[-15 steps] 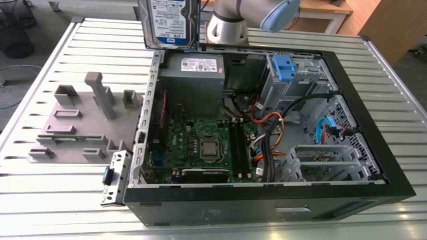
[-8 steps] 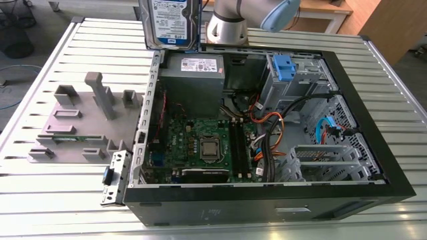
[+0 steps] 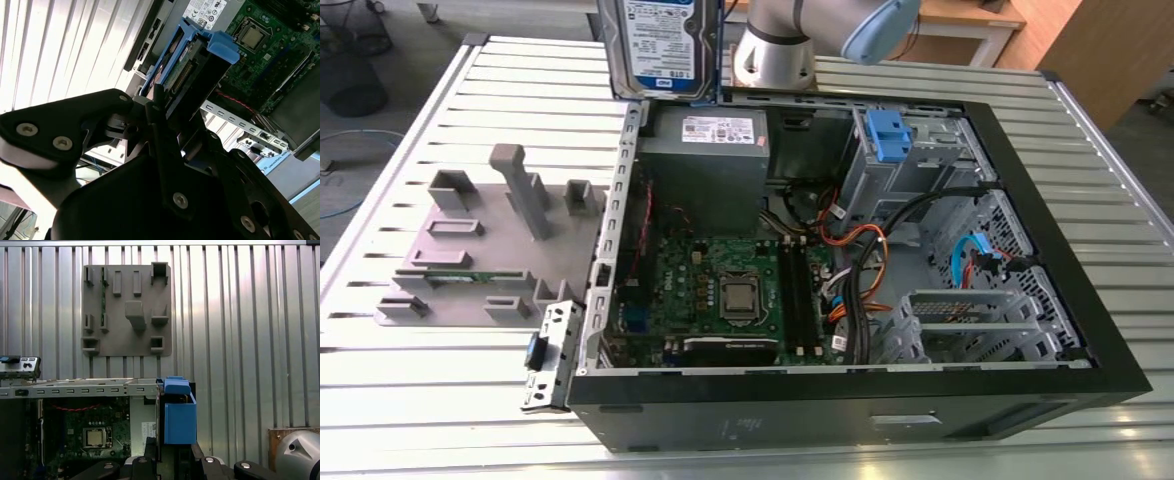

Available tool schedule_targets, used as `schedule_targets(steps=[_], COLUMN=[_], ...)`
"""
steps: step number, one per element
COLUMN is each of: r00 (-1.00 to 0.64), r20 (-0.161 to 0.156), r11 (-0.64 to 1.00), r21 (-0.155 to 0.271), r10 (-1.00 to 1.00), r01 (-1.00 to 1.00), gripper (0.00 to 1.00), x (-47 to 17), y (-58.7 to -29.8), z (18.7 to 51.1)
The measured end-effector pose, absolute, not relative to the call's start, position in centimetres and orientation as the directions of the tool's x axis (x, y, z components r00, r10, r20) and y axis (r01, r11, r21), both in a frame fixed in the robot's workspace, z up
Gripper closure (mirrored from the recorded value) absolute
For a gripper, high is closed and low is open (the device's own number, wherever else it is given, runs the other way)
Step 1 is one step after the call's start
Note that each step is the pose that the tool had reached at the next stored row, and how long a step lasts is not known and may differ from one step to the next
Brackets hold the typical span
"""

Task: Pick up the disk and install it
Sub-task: 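Pick up the disk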

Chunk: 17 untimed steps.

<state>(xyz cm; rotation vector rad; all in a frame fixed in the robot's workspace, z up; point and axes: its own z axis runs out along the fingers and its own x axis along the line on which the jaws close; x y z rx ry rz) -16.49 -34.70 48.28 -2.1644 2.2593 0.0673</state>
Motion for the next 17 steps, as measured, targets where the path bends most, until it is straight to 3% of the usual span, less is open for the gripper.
schedule_targets(steps=[17], r00=[-0.043], r20=[-0.038], r11=[0.043], r21=[0.022], r10=[-0.998], r01=[-0.999], gripper=[0.65], x=[-16.43], y=[-35.55], z=[48.27])
